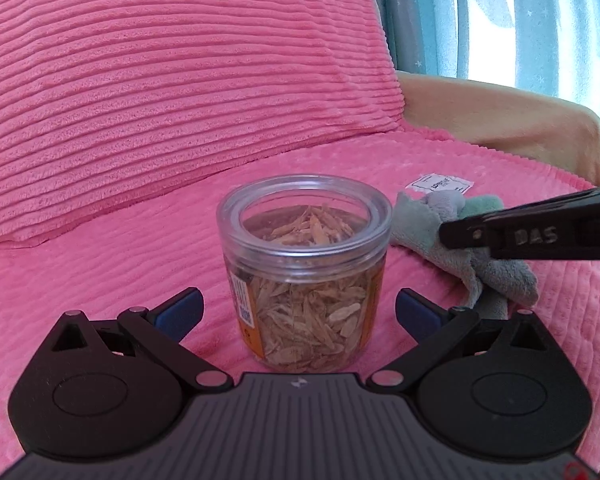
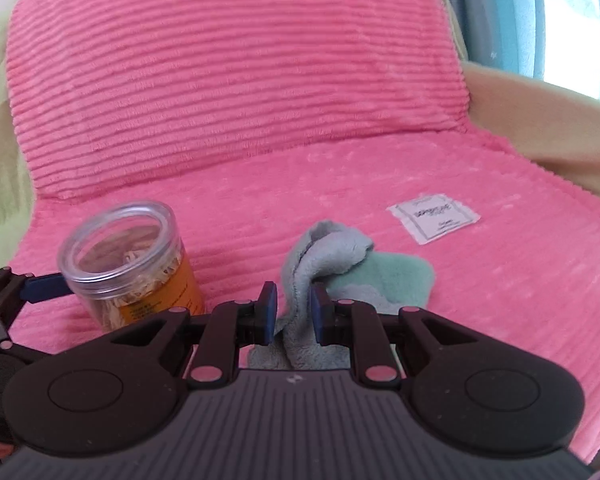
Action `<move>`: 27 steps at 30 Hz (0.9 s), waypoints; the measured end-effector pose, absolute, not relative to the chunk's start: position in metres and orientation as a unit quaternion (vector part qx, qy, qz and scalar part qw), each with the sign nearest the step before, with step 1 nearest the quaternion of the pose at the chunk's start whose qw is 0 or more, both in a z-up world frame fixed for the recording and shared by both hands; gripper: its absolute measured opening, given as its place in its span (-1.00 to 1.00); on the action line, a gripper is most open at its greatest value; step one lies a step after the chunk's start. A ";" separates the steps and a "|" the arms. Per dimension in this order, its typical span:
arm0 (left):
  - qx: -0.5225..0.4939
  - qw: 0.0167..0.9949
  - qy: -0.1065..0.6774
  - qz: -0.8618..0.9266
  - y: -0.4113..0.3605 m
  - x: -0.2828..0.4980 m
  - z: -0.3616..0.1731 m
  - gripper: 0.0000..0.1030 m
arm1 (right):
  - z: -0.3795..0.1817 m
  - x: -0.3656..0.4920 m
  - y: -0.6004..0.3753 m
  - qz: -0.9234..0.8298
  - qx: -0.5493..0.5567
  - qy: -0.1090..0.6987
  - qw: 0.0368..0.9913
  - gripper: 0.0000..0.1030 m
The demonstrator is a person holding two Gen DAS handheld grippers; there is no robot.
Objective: Clean container
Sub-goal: 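Lower the right gripper onto the grey-green cloth and close on it, then lift the cloth with the right gripper while the left gripper grasps the jar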
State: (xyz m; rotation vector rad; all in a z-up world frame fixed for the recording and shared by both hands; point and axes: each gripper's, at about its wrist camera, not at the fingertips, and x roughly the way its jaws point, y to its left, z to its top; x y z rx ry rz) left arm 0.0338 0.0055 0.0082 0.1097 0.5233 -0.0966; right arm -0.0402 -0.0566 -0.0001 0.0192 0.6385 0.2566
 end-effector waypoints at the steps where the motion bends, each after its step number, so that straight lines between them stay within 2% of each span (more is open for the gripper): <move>1: 0.054 0.963 0.259 -0.047 0.007 0.036 0.008 0.99 | -0.003 -0.038 -0.055 0.124 0.007 0.319 0.940 -0.71; 6: 0.064 0.962 0.261 -0.046 0.010 0.040 0.004 0.99 | -0.013 -0.031 -0.053 0.123 0.001 0.329 0.936 -0.71; 10: 0.075 0.962 0.257 -0.058 0.012 0.043 0.004 0.99 | -0.012 -0.035 -0.054 0.120 -0.003 0.319 0.940 -0.87; 14: 0.079 0.962 0.251 -0.074 0.013 0.043 0.005 0.97 | -0.006 -0.038 -0.057 0.120 0.003 0.305 0.945 -0.89; 19: 0.077 0.961 0.248 -0.094 0.012 0.046 0.007 0.72 | 0.011 -0.047 -0.066 0.136 0.043 0.262 0.954 -0.89; 27: 0.078 0.960 0.236 -0.127 0.009 0.044 0.007 0.65 | 0.040 -0.066 -0.071 0.198 0.077 0.186 0.959 -0.89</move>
